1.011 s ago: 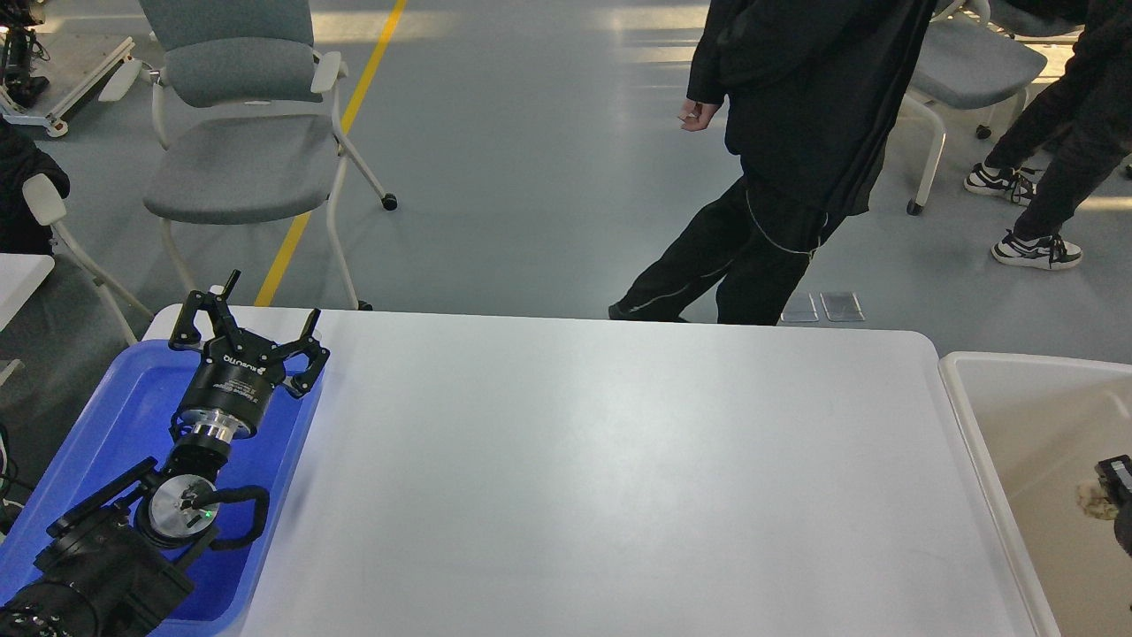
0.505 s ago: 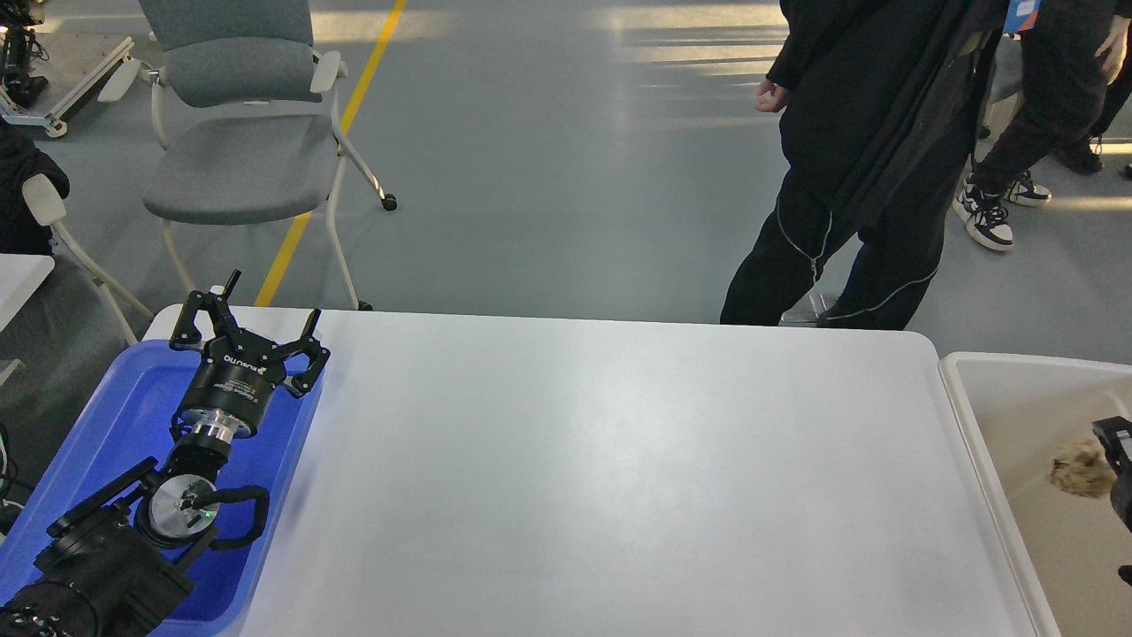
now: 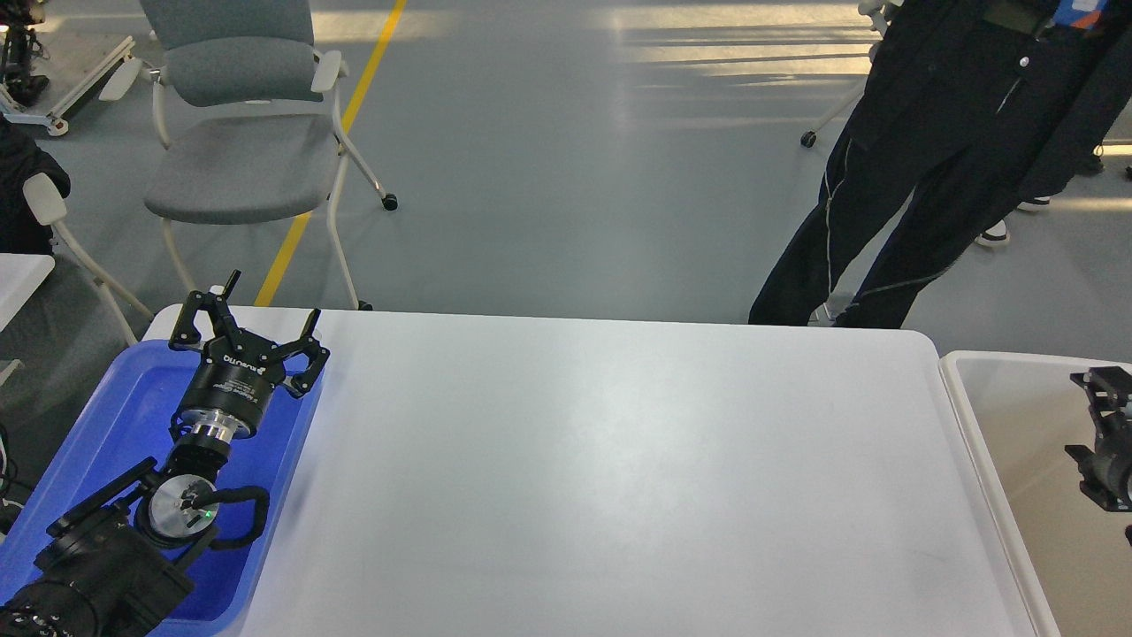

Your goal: Tidy desktop

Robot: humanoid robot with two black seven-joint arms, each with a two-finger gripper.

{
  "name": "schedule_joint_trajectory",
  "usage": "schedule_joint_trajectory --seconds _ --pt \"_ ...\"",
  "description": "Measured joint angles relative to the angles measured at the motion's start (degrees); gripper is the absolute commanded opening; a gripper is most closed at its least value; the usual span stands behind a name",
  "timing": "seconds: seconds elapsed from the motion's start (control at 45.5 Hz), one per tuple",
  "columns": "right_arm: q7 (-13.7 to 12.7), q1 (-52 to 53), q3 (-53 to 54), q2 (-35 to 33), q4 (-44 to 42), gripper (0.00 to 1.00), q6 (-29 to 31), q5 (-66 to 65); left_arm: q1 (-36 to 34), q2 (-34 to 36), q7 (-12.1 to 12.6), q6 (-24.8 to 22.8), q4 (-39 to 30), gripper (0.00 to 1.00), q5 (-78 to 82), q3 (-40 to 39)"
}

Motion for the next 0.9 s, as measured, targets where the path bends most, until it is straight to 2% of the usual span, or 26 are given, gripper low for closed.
schedule_joint_trajectory --seconds 0.176,0.308,0.44,0.549,0.615,0.681,0.791,0.901 --pt "0.3 0.3 6.6 -0.4 4.4 1.0 7.6 1.6 0.0 0.0 0.0 0.0 0.0 1.0 0.0 0.0" --pt "0.4 -1.0 10.6 -1.3 14.1 1.0 9.7 2.4 0.0 0.0 0.0 0.0 0.0 1.0 0.1 0.0" --pt "0.6 -3.1 15.7 -2.3 25.2 1.0 5.3 3.0 0.0 0.0 0.0 -0.1 0.0 1.0 0.1 0.0" --pt "1.0 -4.2 18.3 -2.1 31.0 1.0 1.1 2.7 0.0 0.0 0.0 -0.1 0.0 1.0 0.1 0.0" --pt "2.3 -4.7 19.9 -1.6 33.4 1.0 -1.7 2.1 0.0 0.0 0.0 -0.1 0.0 1.0 0.1 0.0" --pt "4.9 -5.2 21.3 -1.0 35.3 1.0 -4.8 1.2 0.0 0.0 0.0 -0.1 0.0 1.0 0.1 0.0" --pt "10.6 -6.2 23.6 0.5 37.5 1.0 -9.8 -2.2 0.0 0.0 0.0 -0.1 0.0 1.0 0.1 0.0" --pt "13.9 -7.3 25.9 2.1 39.1 1.0 -13.0 -4.9 0.0 0.0 0.0 -0.1 0.0 1.0 0.1 0.0"
